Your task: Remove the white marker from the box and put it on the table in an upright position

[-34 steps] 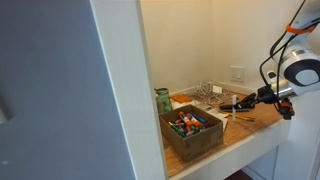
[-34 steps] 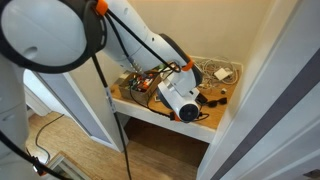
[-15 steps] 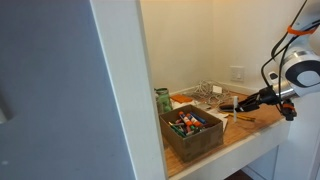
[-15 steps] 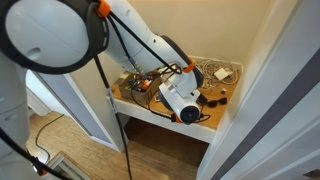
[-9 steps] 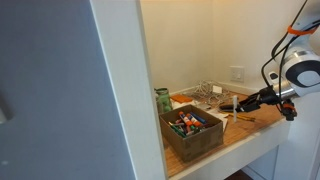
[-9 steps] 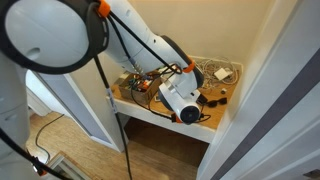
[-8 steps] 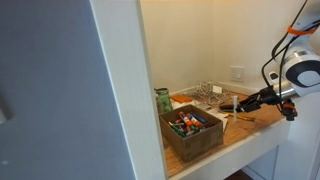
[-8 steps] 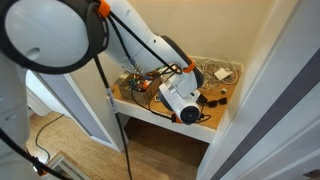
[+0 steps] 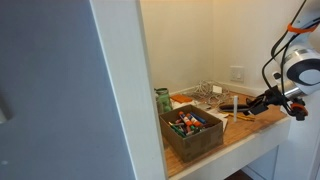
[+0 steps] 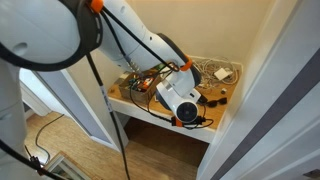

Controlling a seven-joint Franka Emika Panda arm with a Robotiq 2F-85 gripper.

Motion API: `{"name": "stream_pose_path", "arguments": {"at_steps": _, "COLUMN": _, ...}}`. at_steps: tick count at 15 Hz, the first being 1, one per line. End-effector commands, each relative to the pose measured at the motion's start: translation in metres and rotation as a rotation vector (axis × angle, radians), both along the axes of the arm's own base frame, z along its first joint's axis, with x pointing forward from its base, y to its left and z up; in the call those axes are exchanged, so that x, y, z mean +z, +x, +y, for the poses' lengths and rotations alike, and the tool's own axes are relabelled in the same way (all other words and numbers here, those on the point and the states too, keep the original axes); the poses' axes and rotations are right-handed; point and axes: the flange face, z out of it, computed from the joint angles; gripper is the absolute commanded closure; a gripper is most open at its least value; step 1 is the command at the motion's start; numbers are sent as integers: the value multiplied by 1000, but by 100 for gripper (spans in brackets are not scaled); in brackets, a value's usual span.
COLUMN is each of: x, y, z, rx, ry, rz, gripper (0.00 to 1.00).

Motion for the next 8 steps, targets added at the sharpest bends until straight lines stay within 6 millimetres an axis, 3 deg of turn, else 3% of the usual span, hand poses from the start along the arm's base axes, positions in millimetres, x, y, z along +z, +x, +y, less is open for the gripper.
{"name": "stream_pose_path", "arguments": {"at_steps": 1, "x": 26, "y": -17, "z": 18, "rx": -19, "ry": -24, "rz": 86, "gripper": 0}}
{"name": "stream_pose_path", "arguments": {"at_steps": 8, "x": 105, "y": -28, "z": 59, "rx": -175, "ry": -84, "rz": 191, "gripper": 0}}
